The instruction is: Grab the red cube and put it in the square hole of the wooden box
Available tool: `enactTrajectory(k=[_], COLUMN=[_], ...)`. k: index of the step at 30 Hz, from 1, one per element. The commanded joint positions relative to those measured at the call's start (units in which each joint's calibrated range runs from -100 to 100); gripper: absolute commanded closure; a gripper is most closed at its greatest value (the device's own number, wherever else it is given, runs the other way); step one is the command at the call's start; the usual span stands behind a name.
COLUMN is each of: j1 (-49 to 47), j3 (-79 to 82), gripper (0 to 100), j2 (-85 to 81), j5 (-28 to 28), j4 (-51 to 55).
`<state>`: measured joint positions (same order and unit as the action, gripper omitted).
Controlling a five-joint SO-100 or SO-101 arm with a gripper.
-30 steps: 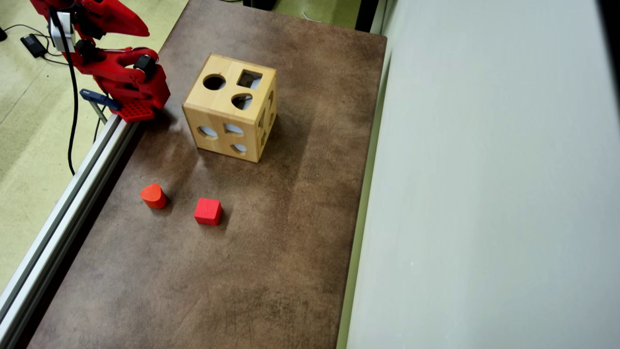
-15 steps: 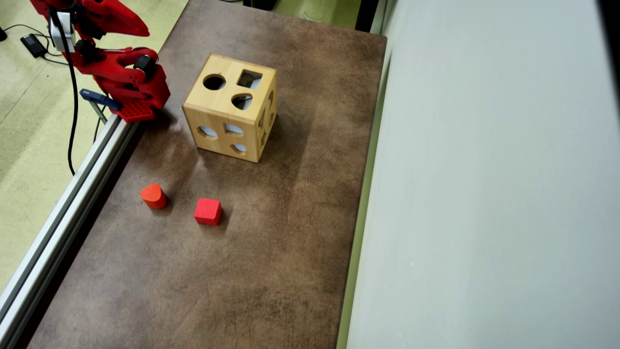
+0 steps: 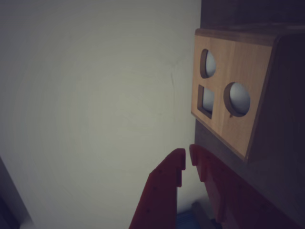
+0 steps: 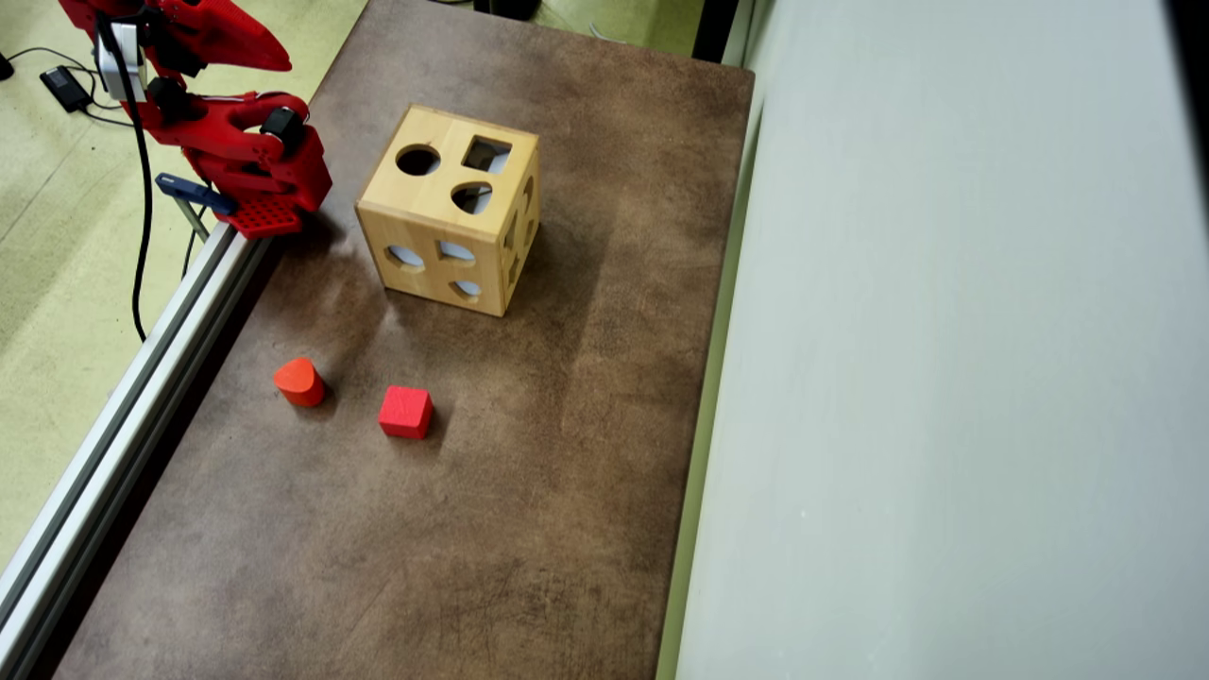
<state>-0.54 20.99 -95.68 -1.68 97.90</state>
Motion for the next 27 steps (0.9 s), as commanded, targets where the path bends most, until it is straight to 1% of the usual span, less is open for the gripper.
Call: enactTrajectory(k=[1, 27], j1=[-0.3, -0.1], j3=[-0.2, -0.2], gripper=[97, 97], j2=[0.3, 1.0], j5=[-0.3, -0.4], j4=[0.2, 0.2])
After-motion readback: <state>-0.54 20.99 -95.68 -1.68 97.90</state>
